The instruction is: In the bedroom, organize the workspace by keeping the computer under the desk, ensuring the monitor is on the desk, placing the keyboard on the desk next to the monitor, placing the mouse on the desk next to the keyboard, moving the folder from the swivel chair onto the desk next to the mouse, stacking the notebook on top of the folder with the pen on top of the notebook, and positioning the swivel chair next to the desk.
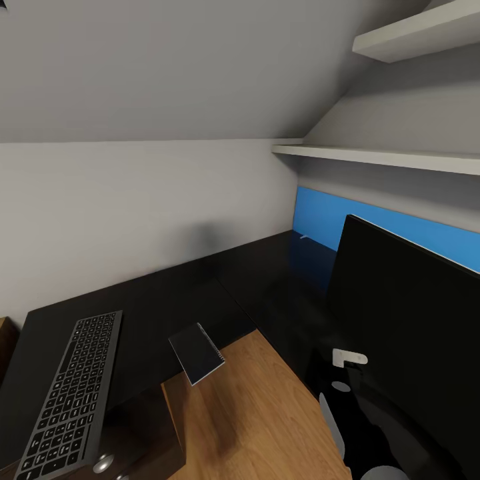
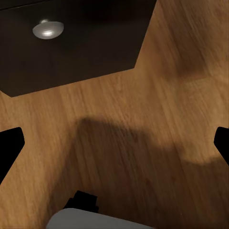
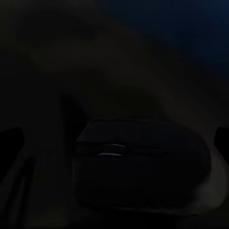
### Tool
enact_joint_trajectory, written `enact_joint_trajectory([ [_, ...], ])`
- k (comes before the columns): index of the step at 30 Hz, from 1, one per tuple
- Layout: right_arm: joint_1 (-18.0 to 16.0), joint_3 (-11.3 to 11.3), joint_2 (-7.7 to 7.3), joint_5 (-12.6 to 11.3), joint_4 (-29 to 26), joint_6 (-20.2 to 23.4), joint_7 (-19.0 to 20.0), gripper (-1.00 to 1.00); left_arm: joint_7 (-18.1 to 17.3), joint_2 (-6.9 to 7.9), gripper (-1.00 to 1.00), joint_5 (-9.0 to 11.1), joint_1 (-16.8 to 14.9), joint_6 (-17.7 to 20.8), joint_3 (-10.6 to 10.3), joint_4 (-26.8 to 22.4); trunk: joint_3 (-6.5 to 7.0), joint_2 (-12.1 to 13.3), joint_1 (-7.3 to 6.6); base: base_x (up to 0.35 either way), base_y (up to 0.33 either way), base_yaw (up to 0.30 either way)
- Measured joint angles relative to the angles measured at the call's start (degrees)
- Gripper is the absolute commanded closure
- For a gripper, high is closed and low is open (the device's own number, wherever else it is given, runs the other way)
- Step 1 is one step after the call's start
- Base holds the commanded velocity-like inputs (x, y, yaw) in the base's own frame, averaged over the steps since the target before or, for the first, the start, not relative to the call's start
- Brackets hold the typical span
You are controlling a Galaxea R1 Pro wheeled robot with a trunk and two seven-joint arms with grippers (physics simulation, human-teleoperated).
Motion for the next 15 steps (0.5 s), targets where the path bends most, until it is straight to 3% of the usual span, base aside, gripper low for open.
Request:
enact_joint_trajectory([
  [15, 0.0, 0.0, -0.11, 0.0, 0.0, 0.0, -0.1, -1.0, 0.0, 0.09, -1.0, 0.0, 0.0, 0.0, 0.0, 0.0, 0.0, 0.0, 0.0, 0.0, 0.0, 0.0],
])
